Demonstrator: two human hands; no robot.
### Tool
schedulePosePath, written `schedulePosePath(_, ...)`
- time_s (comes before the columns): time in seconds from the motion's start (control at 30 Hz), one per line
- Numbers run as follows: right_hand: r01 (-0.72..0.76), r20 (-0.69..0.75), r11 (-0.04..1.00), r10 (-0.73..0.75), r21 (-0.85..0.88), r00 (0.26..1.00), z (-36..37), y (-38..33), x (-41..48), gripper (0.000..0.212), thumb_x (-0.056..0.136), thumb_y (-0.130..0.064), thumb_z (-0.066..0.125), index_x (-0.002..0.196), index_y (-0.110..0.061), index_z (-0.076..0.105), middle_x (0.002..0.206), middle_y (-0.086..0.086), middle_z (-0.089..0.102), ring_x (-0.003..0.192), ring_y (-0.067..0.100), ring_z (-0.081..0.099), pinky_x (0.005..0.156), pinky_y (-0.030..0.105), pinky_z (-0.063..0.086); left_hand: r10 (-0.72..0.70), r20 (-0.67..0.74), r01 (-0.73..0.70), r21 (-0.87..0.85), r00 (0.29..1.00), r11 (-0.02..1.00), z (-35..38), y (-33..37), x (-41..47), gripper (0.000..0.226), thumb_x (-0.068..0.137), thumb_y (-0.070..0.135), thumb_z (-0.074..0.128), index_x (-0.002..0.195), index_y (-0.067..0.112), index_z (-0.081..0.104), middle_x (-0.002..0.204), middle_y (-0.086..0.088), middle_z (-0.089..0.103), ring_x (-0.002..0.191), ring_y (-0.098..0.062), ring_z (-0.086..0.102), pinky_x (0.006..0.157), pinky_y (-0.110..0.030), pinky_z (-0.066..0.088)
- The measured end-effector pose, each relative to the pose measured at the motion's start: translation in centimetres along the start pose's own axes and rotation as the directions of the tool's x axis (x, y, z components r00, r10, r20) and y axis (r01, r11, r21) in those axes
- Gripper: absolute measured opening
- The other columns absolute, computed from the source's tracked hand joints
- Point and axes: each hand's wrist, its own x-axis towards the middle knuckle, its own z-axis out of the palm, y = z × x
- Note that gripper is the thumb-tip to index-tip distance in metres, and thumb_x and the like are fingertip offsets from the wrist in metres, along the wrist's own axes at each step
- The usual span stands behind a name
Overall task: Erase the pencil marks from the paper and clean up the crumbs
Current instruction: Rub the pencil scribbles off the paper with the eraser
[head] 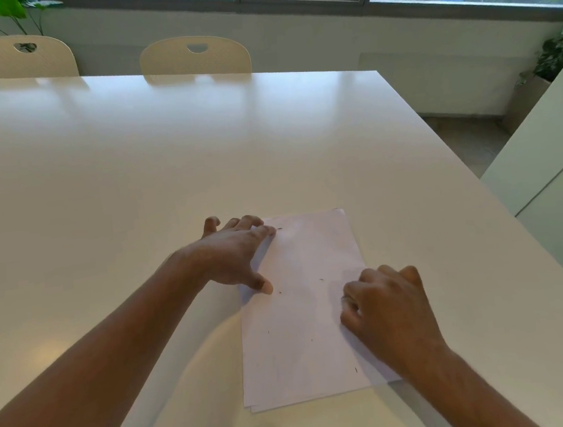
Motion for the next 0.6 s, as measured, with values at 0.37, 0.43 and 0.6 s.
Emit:
schedulePosePath(0.37,-0.124,0.164,0.990,0.111,0.071,0.980,-1.2,2.2,-3.0,0.020,0.090,-0.036,0.065,0.072,-0.030,0.070,0.067,-0.009,0.062,0.067,0.012,0.057,0.072,0.038,0.042,-0.003,-0.013,0.003,-0.005,1.000,1.000,0.2,-0.1,0.1,0.114,0.076,0.073,0.079,0.166,0.038,0.019,0.173,0.006,0.016,0.158,-0.020,0.017,0.118,-0.050,0.009)
schedulePosePath(0.43,-0.244,0.192,0.921,0.191,0.303,0.963,-1.6,3.0,-2.8,0.013,0.094,-0.039,0.069,0.086,-0.032,0.077,0.079,-0.014,0.073,0.076,0.009,0.067,0.080,0.037,0.050,-0.003,-0.017,0.002,-0.015,1.000,1.000,0.3,-0.1,0.1,0.114,0.076,0.073,0.079,0.166,0.038,0.019,0.173,0.007,0.016,0.158,-0.019,0.016,0.118,-0.049,0.009)
schedulePosePath(0.6,-0.440,0.150,0.671,0.445,0.597,0.883,-1.8,6.4,-0.8,0.005,0.092,-0.031,0.080,0.092,-0.026,0.080,0.081,-0.014,0.077,0.078,0.006,0.072,0.074,0.029,0.056,-0.015,-0.009,0.014,-0.024,1.000,1.000,0.4,-0.1,0.0,0.116,0.076,0.072,0.080,0.167,0.037,0.017,0.174,0.008,0.013,0.160,-0.020,0.014,0.120,-0.052,0.007)
